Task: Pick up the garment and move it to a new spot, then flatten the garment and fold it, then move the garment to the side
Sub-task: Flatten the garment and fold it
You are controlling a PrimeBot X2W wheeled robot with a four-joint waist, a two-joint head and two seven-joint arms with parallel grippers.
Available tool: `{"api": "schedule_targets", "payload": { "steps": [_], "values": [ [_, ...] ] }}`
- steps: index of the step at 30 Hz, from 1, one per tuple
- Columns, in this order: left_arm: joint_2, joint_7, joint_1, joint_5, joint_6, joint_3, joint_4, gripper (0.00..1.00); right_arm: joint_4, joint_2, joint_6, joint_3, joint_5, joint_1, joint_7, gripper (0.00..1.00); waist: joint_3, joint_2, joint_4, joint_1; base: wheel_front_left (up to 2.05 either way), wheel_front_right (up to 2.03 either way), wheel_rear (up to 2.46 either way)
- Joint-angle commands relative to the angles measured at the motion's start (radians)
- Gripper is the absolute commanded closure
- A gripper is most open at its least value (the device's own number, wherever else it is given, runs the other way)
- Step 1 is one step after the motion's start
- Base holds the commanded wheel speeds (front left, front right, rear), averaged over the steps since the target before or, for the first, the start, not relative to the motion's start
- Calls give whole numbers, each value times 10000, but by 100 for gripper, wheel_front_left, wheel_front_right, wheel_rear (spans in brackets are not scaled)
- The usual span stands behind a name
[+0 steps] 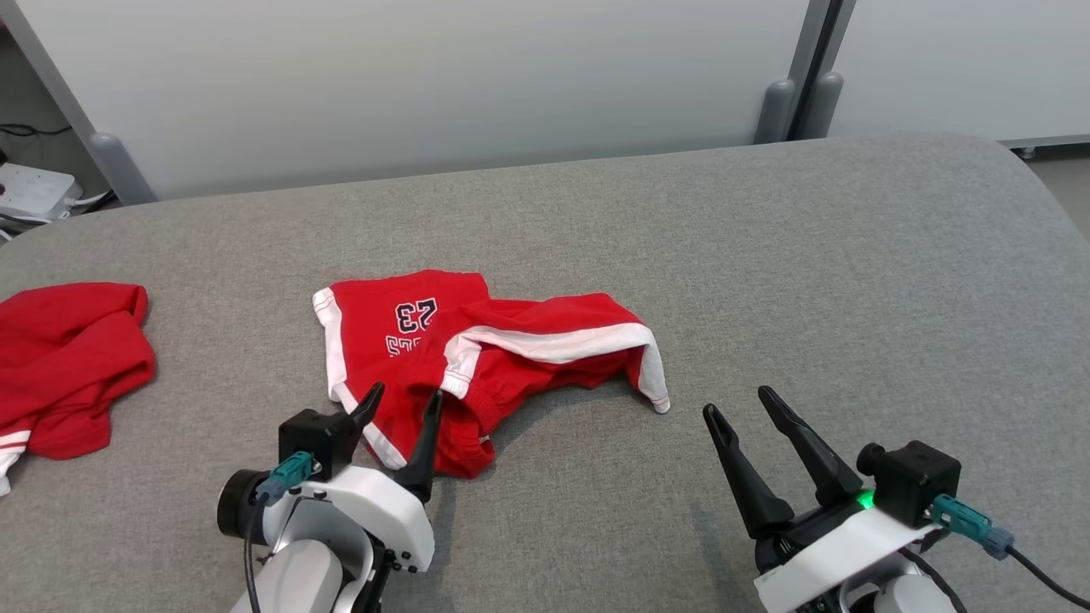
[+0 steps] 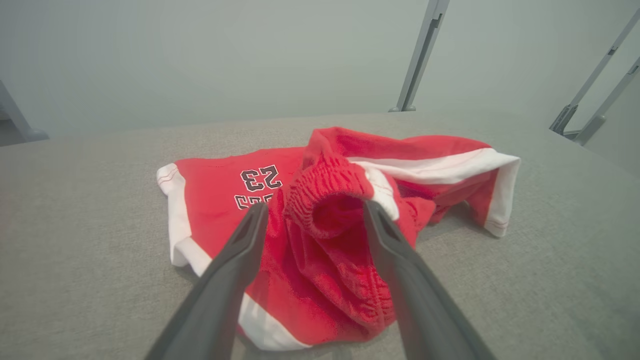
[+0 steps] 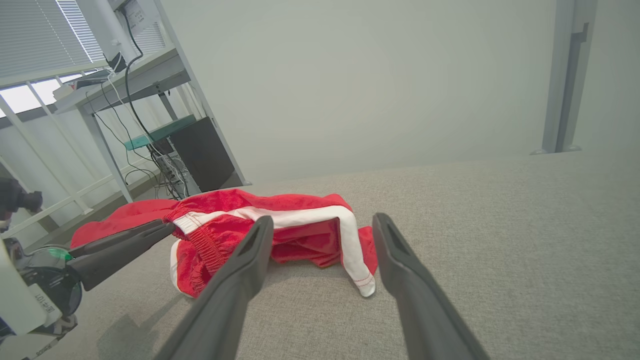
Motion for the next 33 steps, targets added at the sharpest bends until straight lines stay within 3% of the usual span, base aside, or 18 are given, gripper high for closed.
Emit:
{"api": "schedule_targets", "payload": {
  "steps": [1, 4, 10, 20, 28, 33],
  "values": [
    [200, -59, -398, 10, 229, 378, -289, 0, -166, 2, 73, 161, 122, -182, -134, 0, 36, 0, -10, 0, 0, 0, 0],
    [229, -27, -262, -101, 480, 548, -592, 0, -181, 24, 73, 104, 112, -181, -134, 0, 89, 0, -7, 0, 0, 0, 0],
    [161, 250, 493, -855, 539, 929, -1877, 0, -196, 80, 73, -15, 88, -170, -134, 0, 183, 0, 52, 0, 0, 0, 0],
    [-506, 1610, 1679, -2715, 625, 1062, -4318, 0, -220, 56, 73, -45, 70, -197, -134, 0, 312, 0, 93, 0, 0, 0, 0],
    [-608, 2014, 1671, -2870, 1004, 917, -4154, 0, -237, 48, 73, -1, 95, -304, -134, 0, 395, 0, -48, 0, 0, 0, 0],
    [-652, 1873, 1185, -2813, 896, 862, -3573, 0, -250, 38, 73, 29, 91, -388, -134, 0, 547, 0, -159, 0, 0, 0, 0]
  ]
}}
